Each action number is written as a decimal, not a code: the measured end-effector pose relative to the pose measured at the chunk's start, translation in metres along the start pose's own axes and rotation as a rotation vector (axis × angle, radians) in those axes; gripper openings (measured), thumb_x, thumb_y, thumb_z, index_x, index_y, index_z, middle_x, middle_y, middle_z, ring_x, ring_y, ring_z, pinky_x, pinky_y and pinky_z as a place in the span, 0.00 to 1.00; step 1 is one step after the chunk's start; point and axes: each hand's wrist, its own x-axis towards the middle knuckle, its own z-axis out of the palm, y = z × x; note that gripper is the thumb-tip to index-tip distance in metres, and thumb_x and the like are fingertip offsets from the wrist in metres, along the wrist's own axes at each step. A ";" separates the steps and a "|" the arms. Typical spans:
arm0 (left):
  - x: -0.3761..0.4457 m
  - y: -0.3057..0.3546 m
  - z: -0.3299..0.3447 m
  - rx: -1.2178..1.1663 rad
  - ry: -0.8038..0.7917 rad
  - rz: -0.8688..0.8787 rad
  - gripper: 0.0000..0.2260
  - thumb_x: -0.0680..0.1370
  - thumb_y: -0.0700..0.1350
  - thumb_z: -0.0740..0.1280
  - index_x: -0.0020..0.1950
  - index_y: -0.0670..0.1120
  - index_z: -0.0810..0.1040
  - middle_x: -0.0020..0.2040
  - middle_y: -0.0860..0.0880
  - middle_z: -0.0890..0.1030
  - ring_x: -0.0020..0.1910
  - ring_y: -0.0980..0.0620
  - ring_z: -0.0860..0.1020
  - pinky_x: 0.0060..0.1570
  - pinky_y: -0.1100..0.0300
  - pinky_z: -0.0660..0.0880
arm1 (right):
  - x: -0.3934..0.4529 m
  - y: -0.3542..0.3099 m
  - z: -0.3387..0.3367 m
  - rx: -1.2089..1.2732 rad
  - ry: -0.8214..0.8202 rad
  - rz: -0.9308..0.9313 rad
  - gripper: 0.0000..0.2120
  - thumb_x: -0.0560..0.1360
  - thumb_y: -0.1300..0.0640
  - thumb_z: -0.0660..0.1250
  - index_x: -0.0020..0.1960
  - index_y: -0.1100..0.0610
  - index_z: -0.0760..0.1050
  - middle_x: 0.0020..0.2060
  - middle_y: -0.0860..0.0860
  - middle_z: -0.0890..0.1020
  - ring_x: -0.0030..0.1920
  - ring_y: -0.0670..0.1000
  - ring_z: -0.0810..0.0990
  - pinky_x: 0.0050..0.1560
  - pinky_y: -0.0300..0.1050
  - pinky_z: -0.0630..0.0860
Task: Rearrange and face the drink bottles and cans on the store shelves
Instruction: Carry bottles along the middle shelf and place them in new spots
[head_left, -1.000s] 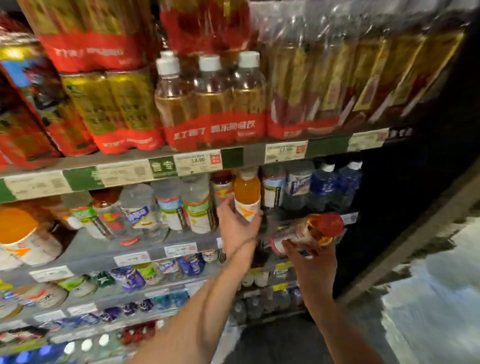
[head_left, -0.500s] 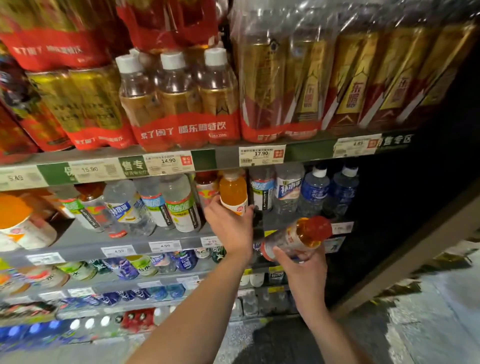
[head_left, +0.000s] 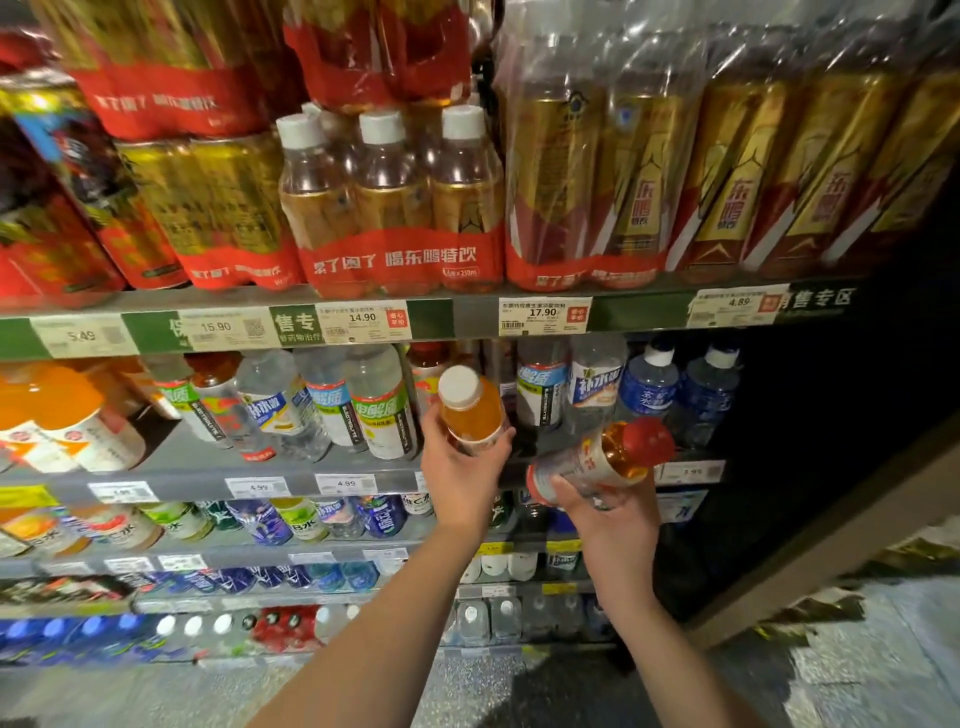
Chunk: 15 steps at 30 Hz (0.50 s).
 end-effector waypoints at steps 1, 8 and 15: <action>-0.004 0.002 -0.005 -0.033 0.015 0.004 0.30 0.65 0.43 0.83 0.57 0.59 0.70 0.52 0.64 0.79 0.50 0.71 0.78 0.51 0.73 0.74 | 0.003 -0.002 0.004 -0.002 0.000 0.000 0.29 0.63 0.54 0.83 0.60 0.52 0.74 0.51 0.44 0.83 0.52 0.46 0.83 0.58 0.48 0.78; -0.009 0.000 -0.051 -0.067 0.041 0.055 0.30 0.64 0.48 0.83 0.62 0.54 0.73 0.54 0.55 0.82 0.52 0.58 0.82 0.54 0.54 0.80 | 0.024 -0.022 0.047 -0.033 -0.020 0.003 0.25 0.58 0.43 0.81 0.51 0.41 0.75 0.48 0.45 0.85 0.49 0.48 0.85 0.57 0.57 0.81; -0.003 -0.009 -0.096 -0.050 0.055 0.054 0.32 0.63 0.57 0.80 0.63 0.55 0.73 0.56 0.54 0.82 0.55 0.55 0.81 0.57 0.50 0.79 | 0.039 -0.037 0.098 -0.258 -0.125 -0.118 0.30 0.63 0.42 0.80 0.59 0.54 0.75 0.54 0.51 0.84 0.54 0.53 0.83 0.54 0.46 0.78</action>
